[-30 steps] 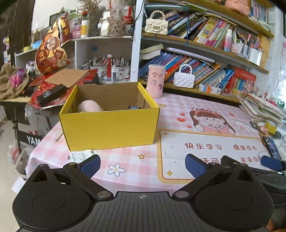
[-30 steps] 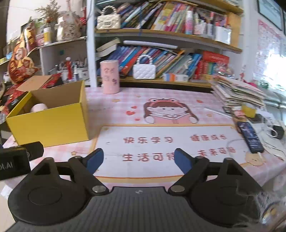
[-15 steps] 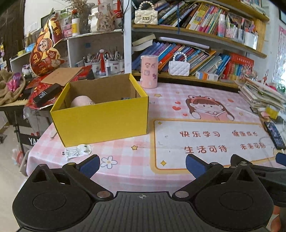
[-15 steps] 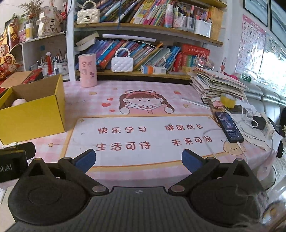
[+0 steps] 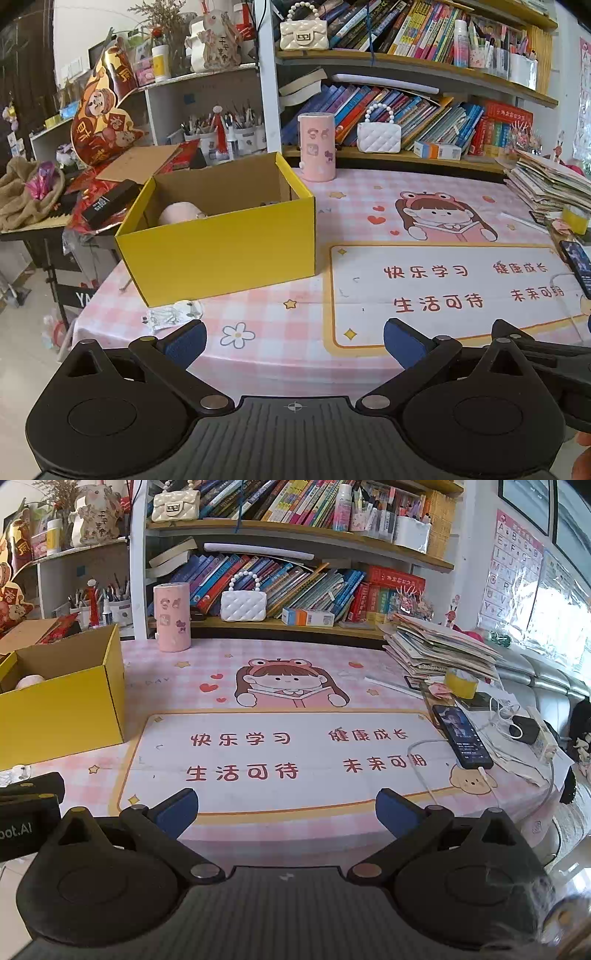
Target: Organize objects
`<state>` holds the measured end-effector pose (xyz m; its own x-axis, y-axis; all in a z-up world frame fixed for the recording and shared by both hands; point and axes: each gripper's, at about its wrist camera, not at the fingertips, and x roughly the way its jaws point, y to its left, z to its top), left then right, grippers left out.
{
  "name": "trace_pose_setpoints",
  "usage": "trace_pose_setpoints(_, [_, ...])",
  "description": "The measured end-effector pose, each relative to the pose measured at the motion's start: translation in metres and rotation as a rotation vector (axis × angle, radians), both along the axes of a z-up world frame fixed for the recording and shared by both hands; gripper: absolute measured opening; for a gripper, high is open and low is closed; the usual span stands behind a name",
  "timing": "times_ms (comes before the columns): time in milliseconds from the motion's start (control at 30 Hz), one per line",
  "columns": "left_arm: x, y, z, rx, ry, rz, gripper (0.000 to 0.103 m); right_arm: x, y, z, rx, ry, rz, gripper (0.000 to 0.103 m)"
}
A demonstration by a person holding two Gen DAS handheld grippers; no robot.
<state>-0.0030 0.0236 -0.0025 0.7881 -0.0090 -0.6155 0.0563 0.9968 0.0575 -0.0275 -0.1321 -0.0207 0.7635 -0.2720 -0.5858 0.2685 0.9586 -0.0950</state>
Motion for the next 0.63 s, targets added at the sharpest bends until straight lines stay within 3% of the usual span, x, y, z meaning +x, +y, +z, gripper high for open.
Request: trace_pose_setpoints(633, [0.0045,-0.0058,-0.0049,0.022,0.045,0.026,0.103,0.0034,-0.0006,-0.0031,-0.013,0.025,-0.016,0.103])
